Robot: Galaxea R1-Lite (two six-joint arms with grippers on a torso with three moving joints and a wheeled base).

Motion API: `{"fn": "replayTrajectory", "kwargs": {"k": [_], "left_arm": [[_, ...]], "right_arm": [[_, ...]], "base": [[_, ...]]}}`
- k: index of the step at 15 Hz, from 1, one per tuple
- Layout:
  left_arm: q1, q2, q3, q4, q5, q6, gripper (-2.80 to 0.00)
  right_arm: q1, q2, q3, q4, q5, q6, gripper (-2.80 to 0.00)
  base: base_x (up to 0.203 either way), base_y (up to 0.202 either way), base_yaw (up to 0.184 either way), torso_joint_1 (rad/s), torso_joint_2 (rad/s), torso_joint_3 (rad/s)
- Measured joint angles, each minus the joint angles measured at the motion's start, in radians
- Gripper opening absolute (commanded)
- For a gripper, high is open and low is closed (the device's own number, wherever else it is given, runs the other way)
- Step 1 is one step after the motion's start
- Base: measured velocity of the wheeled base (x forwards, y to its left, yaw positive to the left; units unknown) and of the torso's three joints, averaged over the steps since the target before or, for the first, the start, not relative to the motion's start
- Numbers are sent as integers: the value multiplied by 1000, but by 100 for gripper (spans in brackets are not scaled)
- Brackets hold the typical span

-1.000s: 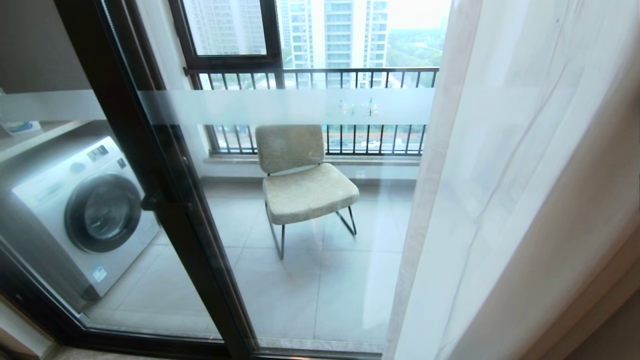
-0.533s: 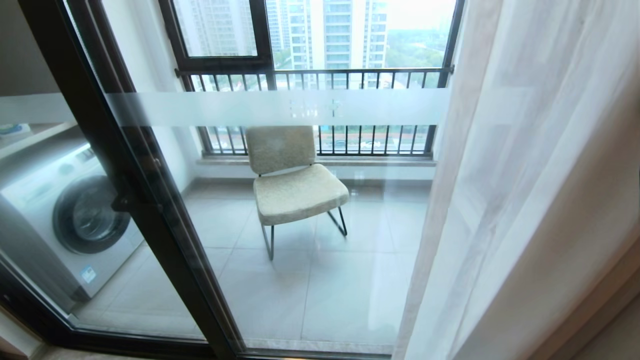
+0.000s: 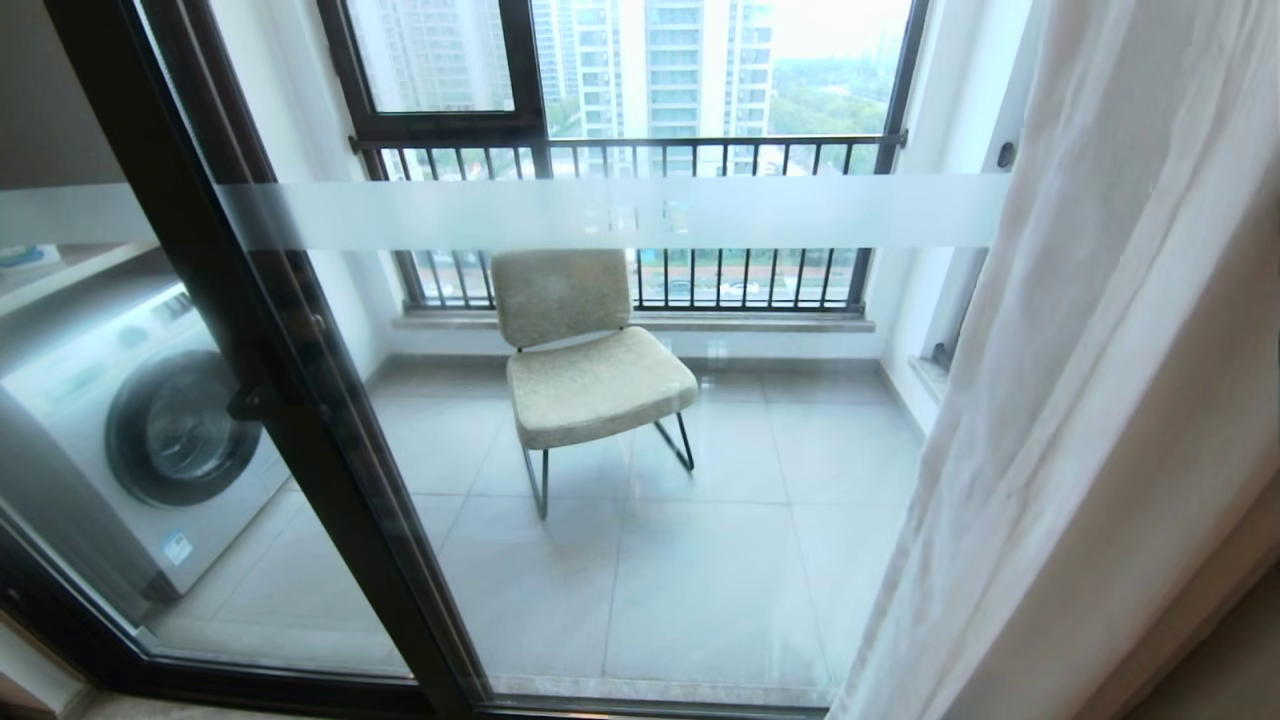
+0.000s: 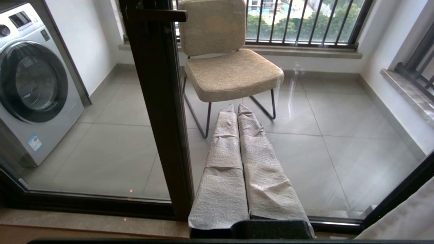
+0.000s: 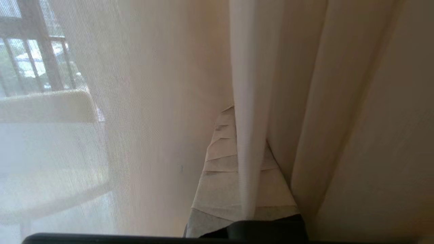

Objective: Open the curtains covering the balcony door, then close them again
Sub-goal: Pull the inner curtains open on both sides

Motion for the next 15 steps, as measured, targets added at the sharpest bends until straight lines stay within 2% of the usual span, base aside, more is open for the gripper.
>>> {"fn": "replayTrajectory", "kwargs": {"k": [7,15], "left_arm": [[0,0,0,0,0,0,-280],[0,0,0,0,0,0,-280]], "right_arm": [[-65,8,-65,5,3,0,-280],[-308,87,-226,61,11,27,-280]], "base": [[0,0,0,0,0,0],[0,0,0,0,0,0]]}}
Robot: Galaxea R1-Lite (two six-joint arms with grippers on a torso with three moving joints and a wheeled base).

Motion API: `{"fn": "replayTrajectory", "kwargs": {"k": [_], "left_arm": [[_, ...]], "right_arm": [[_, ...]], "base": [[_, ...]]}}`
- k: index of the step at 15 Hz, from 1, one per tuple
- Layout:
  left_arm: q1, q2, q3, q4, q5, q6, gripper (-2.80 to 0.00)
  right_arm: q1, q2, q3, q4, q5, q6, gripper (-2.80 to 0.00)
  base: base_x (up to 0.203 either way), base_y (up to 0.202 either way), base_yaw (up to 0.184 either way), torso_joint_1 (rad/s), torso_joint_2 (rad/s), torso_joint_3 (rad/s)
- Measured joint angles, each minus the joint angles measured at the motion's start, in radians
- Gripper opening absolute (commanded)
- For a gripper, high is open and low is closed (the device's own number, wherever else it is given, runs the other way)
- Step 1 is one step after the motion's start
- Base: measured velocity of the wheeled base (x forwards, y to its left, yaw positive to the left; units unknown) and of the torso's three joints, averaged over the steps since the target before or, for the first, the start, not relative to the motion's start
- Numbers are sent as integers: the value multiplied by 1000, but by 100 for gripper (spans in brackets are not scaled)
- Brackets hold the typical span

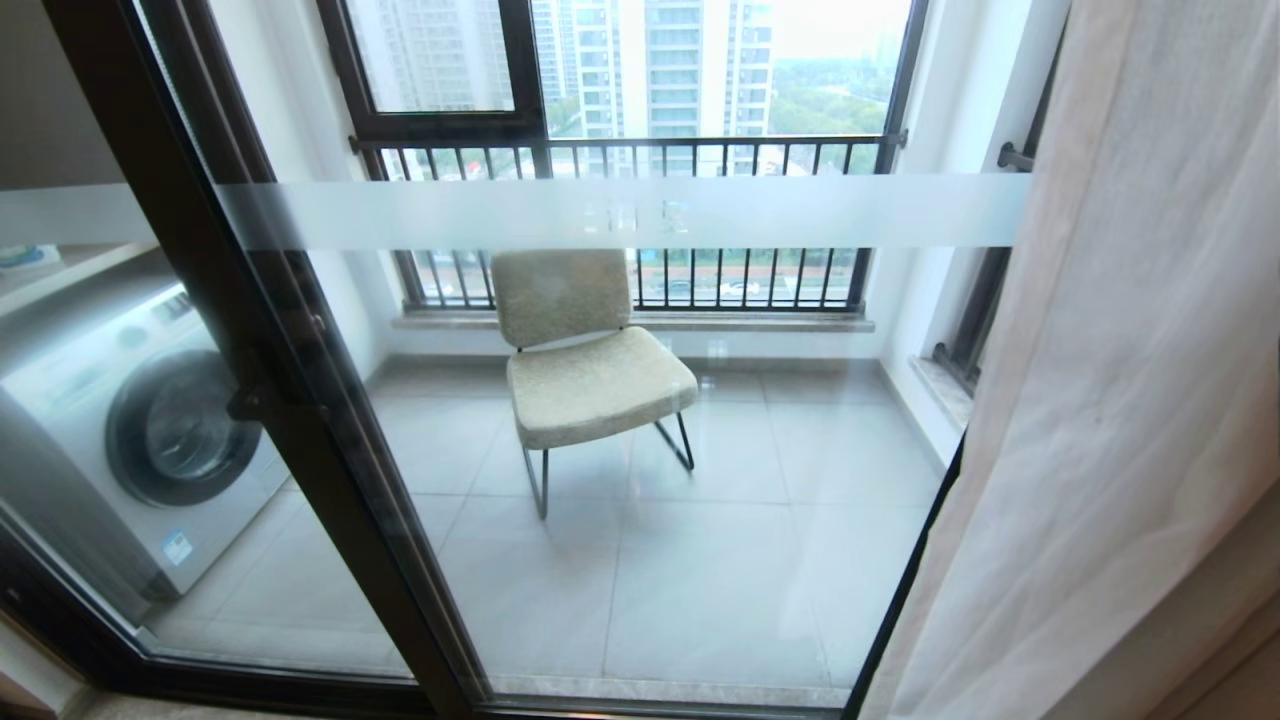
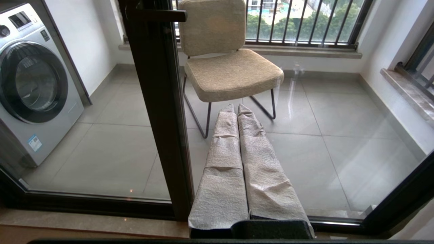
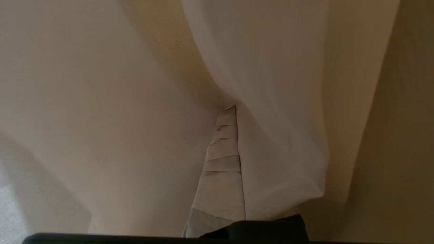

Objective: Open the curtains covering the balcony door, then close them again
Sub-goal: Pull the inner curtains open on both sides

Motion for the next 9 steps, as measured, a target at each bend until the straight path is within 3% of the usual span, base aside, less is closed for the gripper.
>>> {"fn": "replayTrajectory", "kwargs": {"k": [9], "left_arm": [[0,0,0,0,0,1,-280]], "right_arm": [[-276,206,-211,-7,13,38,-280]], "base": [[0,0,0,0,0,0]]}}
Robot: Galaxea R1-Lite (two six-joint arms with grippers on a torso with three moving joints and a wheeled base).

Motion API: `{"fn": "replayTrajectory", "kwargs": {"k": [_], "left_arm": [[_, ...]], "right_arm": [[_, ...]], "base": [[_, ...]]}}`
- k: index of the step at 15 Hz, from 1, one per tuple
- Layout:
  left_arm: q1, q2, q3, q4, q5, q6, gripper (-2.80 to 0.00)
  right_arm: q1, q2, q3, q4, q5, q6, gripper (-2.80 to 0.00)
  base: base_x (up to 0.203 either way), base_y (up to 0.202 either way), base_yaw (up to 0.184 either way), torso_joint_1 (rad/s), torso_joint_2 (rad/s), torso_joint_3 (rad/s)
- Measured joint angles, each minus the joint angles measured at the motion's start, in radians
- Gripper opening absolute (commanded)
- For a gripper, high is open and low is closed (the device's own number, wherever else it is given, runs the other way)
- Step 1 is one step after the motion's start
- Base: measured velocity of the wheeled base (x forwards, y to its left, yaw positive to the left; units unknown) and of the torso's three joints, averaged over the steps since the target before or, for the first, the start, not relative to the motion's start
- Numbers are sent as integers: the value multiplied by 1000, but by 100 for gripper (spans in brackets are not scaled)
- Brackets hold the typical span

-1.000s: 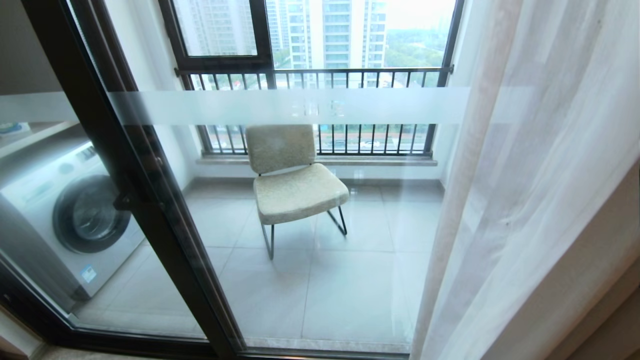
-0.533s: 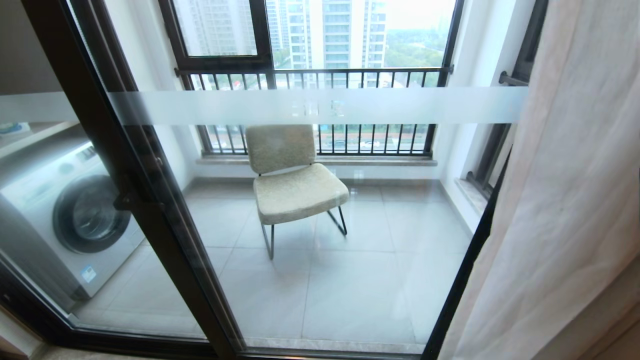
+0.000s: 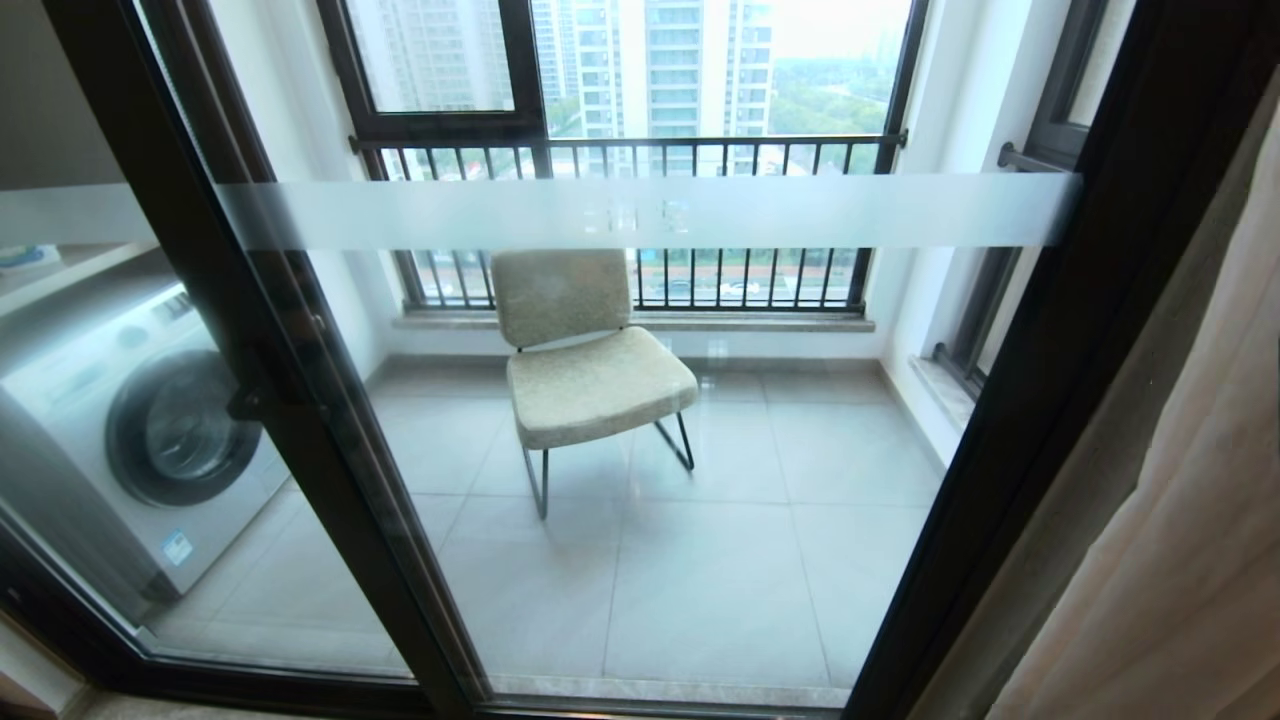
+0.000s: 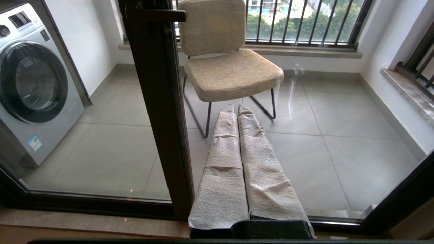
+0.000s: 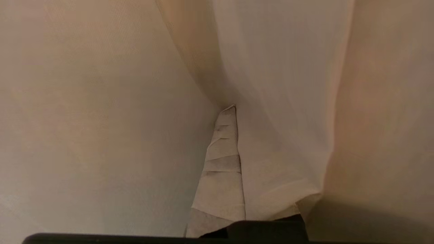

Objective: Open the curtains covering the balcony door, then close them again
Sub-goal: Pull the inner curtains open on both sides, then close the inner curtains on both sides

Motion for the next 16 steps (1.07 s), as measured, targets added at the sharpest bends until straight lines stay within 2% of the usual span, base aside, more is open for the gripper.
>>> {"fn": "replayTrajectory", "kwargs": {"k": [9,12,16], "left_arm": [[0,0,0,0,0,0,-280],[0,0,0,0,0,0,-280],[0,0,0,0,0,0,-280]], "right_arm": [[-200,270,-244,-5,0,22,-280],[-244,308,-256,-14,-1,21,-280],[-263,307,-257,-7,1,22,-280]], "base": [[0,0,0,0,0,0],[0,0,0,0,0,0],[0,0,0,0,0,0]]}}
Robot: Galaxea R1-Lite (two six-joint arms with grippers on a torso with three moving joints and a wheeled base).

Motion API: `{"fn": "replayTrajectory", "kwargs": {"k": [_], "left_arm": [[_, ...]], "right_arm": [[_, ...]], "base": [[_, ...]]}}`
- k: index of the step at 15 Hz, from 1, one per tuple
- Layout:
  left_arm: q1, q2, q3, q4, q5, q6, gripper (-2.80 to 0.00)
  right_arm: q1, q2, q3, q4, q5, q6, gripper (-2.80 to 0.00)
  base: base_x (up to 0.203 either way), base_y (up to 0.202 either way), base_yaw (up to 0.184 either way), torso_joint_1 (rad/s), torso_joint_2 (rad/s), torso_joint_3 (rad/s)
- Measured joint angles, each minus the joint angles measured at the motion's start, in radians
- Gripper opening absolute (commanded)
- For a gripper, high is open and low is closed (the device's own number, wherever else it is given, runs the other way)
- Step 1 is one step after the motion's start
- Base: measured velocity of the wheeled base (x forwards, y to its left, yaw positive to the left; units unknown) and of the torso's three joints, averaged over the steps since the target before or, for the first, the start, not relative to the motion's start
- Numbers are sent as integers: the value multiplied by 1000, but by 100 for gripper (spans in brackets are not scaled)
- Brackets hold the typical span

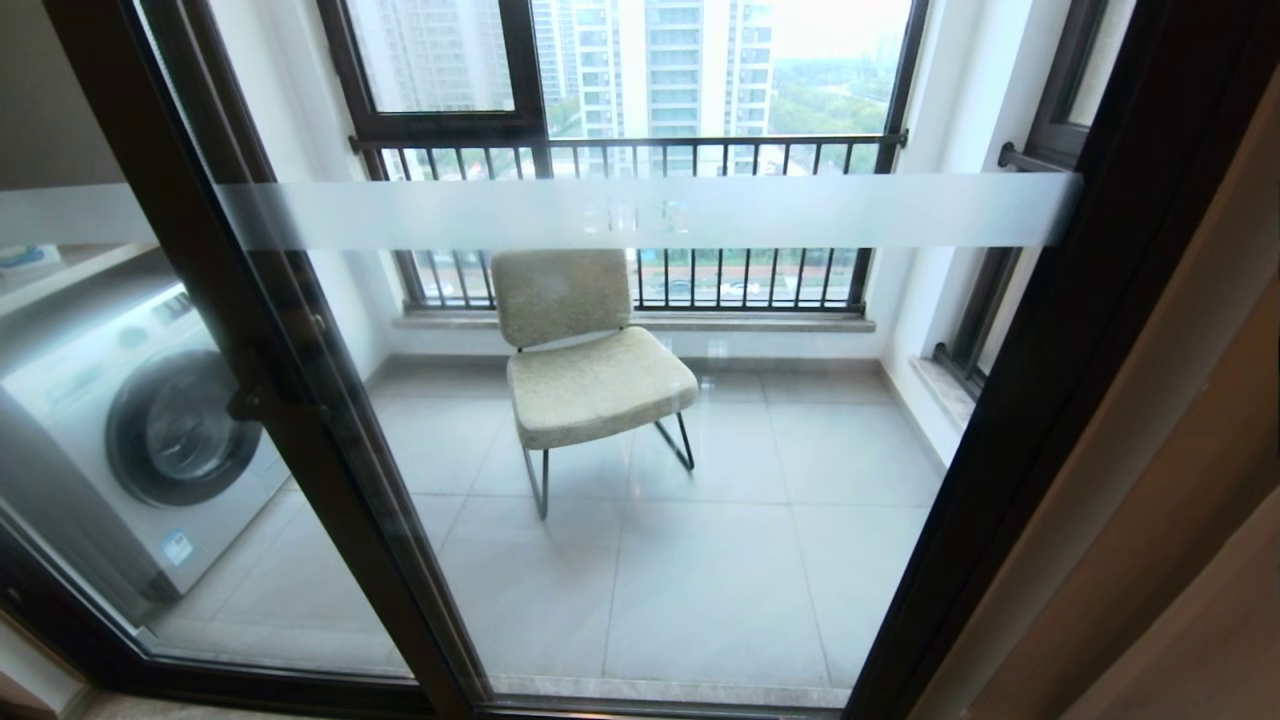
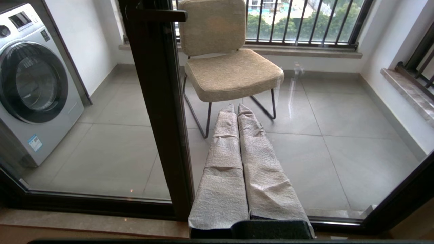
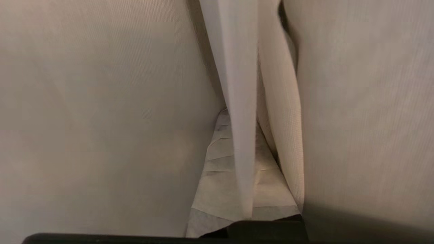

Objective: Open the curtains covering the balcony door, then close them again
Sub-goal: Close the inner curtains on both sides

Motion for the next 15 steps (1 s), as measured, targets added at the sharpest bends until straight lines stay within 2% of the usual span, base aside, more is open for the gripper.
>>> {"fn": "replayTrajectory", "kwargs": {"k": [4,8,15], "left_arm": [[0,0,0,0,0,0,-280],[0,0,0,0,0,0,-280],[0,0,0,0,0,0,-280]], "right_arm": [[8,-51,7,8,3,2,-280],[49,-134,33,28,4,14,-280],[201,-323,203,56,4,17,-280]], "base": [[0,0,0,0,0,0],[0,0,0,0,0,0],[0,0,0,0,0,0]]}}
